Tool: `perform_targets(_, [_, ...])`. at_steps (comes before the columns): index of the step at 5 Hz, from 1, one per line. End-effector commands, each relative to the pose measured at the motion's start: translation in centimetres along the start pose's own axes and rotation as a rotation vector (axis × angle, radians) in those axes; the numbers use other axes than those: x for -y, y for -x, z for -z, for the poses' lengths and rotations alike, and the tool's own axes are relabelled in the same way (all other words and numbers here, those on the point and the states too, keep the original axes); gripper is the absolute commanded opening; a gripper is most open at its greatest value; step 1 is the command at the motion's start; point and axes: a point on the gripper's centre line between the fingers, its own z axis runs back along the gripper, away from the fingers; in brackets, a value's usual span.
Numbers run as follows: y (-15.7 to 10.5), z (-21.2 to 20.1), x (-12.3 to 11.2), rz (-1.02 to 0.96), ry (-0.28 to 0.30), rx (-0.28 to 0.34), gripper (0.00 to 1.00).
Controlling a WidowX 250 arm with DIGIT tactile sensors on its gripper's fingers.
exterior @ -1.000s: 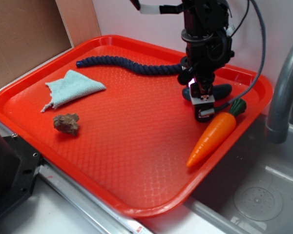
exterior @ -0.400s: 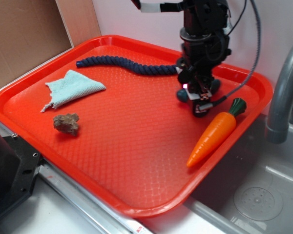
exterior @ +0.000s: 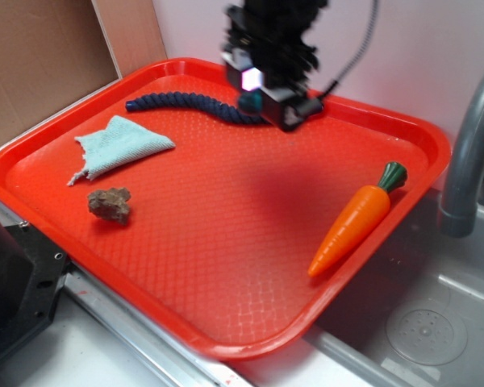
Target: Grab the plastic pickle.
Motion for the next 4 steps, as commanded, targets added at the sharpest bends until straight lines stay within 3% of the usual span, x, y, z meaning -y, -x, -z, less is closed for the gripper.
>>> perform_targets(1, [6.4,-5.5,-2.2,-0.207,0.087,0.028,0.00])
perform_targets(2, [9.7,-5.5,-4.3,-0.251,0.123,0.030,0.00])
perform_targets(3, [11.7,-4.9,-4.5,-0.265,0.132,0.075,0.00])
perform_targets(4, [11.6,-4.6,-4.2,-0.243,0.142,0.062,0.00])
